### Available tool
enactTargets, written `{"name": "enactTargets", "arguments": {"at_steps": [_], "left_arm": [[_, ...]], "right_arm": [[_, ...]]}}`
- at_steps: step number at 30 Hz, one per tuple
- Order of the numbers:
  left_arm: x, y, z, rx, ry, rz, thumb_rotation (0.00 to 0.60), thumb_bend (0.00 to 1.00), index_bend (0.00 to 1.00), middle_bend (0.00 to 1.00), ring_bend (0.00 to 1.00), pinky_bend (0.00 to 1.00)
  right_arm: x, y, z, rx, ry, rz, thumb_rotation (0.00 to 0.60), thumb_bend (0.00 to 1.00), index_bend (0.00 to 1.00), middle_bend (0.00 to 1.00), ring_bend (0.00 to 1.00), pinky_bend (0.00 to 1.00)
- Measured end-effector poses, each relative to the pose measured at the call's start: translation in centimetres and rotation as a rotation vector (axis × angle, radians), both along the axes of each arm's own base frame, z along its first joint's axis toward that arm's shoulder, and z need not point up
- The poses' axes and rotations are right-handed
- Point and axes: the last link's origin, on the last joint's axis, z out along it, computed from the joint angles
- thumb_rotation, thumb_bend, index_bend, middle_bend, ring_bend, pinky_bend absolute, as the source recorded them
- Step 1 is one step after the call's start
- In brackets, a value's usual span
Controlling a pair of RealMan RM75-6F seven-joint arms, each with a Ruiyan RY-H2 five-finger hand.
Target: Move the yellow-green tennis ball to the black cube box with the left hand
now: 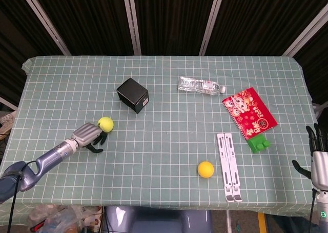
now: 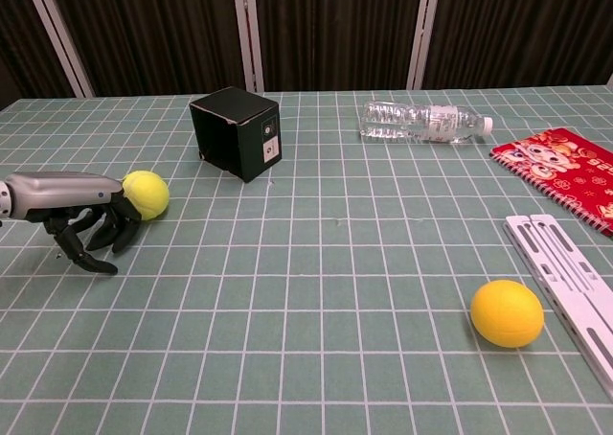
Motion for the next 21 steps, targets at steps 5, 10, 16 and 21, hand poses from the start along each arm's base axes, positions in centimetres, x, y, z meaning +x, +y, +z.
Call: {"name": "enactTargets", "arguments": {"at_steps": [5,10,16,21], "left_arm": [[1.1,0.9,-0.3,-0.014,-0.018,-0.003,0.538,0.2,0.62,0.72,0.57,0.71],[1.8,1.8,0.0,-0.007,-0.001,-0.026,0.537,0.2,0.62,0.72,0.57,0.71],[1.7,2.3,1.0,0.007,0.036,-0.036,0.537,0.2,0.62,0.72,0.57,0.71],[1.2,2.6,1.3,0.009,0.063,-0.006,0.537,0.2,0.62,0.72,0.57,0.71]], "right_arm": [[-0.1,0.0,0.1,-0.005,0.002,-0.005,0.6,0.19,0.0,0.0,0.0,0.0],[-0.3,-0.1,0.3,-0.014,0.004,-0.013,0.6,0.19,0.0,0.0,0.0,0.0],[-0.6,-0.2,0.5,-0.023,0.005,-0.022,0.6,0.19,0.0,0.0,0.0,0.0],[-0.7,-0.3,0.5,-0.025,0.005,-0.022,0.6,0.19,0.0,0.0,0.0,0.0]]}}
